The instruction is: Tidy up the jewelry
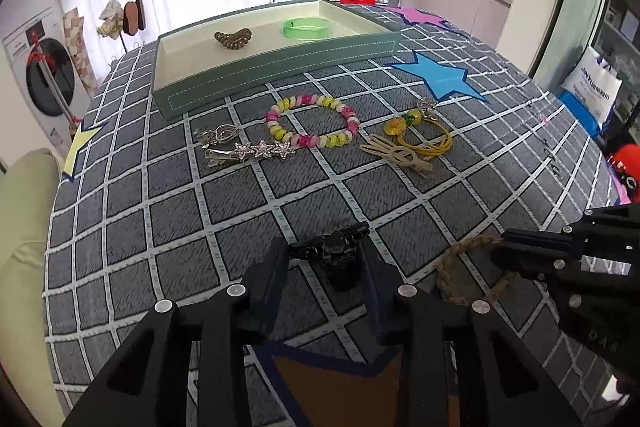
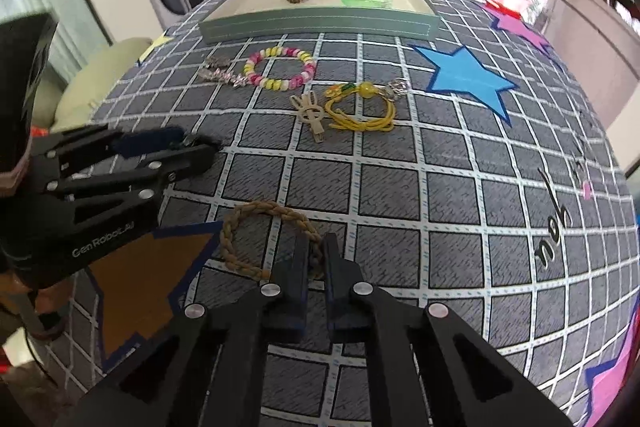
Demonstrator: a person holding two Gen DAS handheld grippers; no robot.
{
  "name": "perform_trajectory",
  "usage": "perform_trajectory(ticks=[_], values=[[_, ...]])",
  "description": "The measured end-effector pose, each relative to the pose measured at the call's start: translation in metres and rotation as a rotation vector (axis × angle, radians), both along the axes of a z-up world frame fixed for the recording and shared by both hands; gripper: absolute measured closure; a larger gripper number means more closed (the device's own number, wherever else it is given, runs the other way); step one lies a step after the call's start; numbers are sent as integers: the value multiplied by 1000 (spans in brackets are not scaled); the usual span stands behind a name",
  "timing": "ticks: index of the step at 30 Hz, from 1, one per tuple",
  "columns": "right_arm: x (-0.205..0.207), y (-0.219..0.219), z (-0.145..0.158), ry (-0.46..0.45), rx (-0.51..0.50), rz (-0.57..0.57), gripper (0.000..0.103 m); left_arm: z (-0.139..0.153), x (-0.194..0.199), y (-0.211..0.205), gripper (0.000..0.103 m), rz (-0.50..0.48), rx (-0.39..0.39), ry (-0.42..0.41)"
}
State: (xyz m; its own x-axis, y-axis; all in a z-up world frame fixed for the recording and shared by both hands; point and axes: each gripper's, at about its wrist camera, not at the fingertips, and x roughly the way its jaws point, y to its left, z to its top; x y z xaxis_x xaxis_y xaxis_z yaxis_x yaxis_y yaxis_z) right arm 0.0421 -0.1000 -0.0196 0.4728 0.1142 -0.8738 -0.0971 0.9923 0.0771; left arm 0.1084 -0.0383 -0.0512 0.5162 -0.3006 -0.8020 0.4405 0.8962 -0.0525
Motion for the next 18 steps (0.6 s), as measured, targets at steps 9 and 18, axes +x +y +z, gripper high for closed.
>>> perform_trajectory(ticks=[9,18], values=[[5,-21,29,-60,69,-58,96,22,-2,11,53,28,-43,-26],[47,-42,73,-143,106,-73,96,60,21,26,53,64,-98,-82]])
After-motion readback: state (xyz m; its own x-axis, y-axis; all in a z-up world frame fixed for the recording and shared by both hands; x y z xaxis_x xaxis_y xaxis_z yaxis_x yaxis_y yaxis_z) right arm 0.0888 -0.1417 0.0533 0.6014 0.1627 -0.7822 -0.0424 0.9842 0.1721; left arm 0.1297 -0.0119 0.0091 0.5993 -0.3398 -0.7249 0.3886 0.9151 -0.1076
